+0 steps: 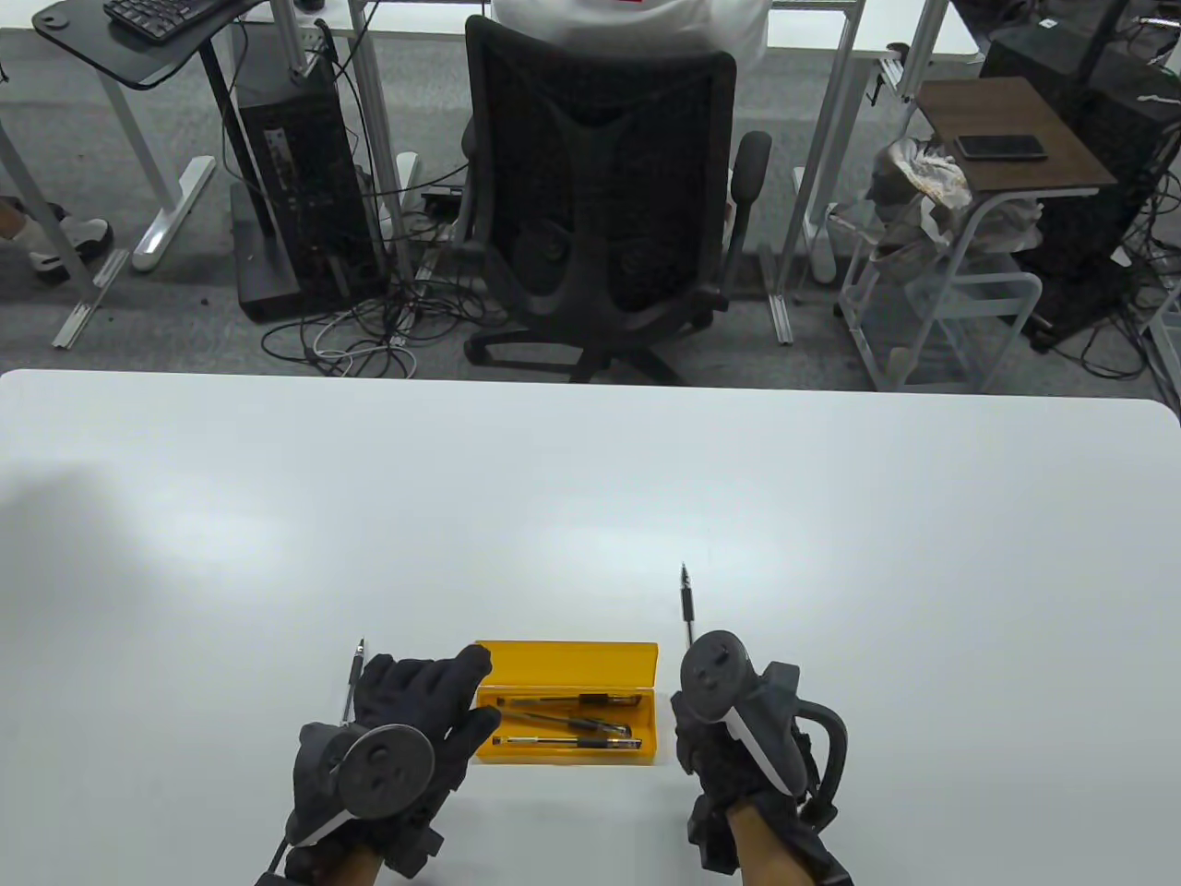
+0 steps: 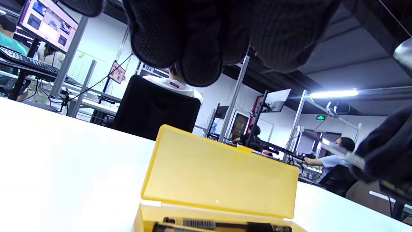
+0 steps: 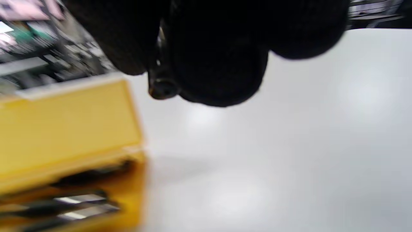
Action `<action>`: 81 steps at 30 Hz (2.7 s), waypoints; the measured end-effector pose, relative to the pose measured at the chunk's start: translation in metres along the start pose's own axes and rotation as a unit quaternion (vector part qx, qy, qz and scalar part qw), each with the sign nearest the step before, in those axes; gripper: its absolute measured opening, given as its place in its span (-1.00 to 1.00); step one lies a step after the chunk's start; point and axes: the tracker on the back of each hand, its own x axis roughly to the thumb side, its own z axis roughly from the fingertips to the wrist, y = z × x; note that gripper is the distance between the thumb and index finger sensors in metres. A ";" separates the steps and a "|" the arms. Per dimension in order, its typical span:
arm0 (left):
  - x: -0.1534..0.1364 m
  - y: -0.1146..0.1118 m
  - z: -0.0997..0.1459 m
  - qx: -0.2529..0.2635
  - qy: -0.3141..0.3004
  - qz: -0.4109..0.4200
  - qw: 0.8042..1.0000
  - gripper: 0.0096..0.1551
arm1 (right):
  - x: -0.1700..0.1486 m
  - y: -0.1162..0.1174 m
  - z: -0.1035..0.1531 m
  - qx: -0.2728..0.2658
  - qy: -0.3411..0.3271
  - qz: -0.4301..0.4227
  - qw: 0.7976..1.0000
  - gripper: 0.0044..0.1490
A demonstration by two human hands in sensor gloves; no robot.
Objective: Cap pen on the opposite end
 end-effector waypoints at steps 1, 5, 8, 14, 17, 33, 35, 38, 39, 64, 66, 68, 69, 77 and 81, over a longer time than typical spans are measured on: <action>0.000 -0.001 0.000 -0.004 0.001 0.000 1.000 -0.25 | -0.001 0.008 -0.005 0.016 0.019 0.019 1.000 -0.38; -0.002 -0.003 0.000 -0.014 0.008 -0.004 1.000 -0.26 | -0.005 0.038 -0.019 0.077 0.071 0.116 0.988 -0.39; -0.005 -0.002 0.000 -0.012 0.015 -0.003 1.000 -0.26 | -0.007 0.049 -0.021 0.082 0.085 0.142 0.983 -0.39; -0.005 -0.002 0.000 -0.016 0.019 -0.005 1.000 -0.26 | -0.009 0.055 -0.022 0.095 0.092 0.165 0.977 -0.39; -0.005 -0.003 0.000 -0.020 0.021 -0.005 1.000 -0.26 | -0.010 0.054 -0.022 0.098 0.097 0.167 0.976 -0.38; -0.008 -0.009 -0.003 -0.046 0.046 -0.017 0.998 -0.26 | -0.011 0.051 -0.019 0.111 0.089 0.153 0.978 -0.19; -0.008 -0.010 -0.003 -0.047 0.049 -0.021 0.997 -0.27 | -0.011 0.051 -0.019 0.111 0.090 0.151 0.978 -0.18; -0.007 -0.011 -0.004 -0.049 0.052 -0.029 0.997 -0.27 | -0.012 0.051 -0.020 0.115 0.089 0.143 0.979 -0.13; -0.007 -0.011 -0.005 -0.050 0.053 -0.034 0.997 -0.27 | -0.013 0.051 -0.020 0.117 0.090 0.139 0.979 -0.10; 0.000 -0.073 -0.024 -0.183 0.071 -0.215 0.957 -0.23 | 0.054 0.021 0.012 -0.011 -0.142 0.037 0.989 -0.43; -0.002 -0.077 -0.024 -0.196 0.071 -0.212 0.955 -0.21 | 0.064 0.026 0.014 -0.012 -0.162 0.052 0.985 -0.43; -0.003 -0.076 -0.024 -0.194 0.077 -0.200 0.957 -0.21 | 0.074 0.032 0.015 -0.018 -0.187 0.076 0.979 -0.42; -0.003 -0.077 -0.025 -0.199 0.079 -0.197 0.957 -0.20 | 0.077 0.034 0.015 -0.018 -0.195 0.082 0.977 -0.42; -0.014 -0.079 -0.025 -0.230 0.109 -0.155 0.955 -0.21 | 0.087 0.059 0.007 0.013 -0.218 0.115 0.969 -0.37; -0.013 -0.079 -0.026 -0.232 0.108 -0.164 0.953 -0.21 | 0.088 0.072 0.005 0.048 -0.223 0.126 0.966 -0.36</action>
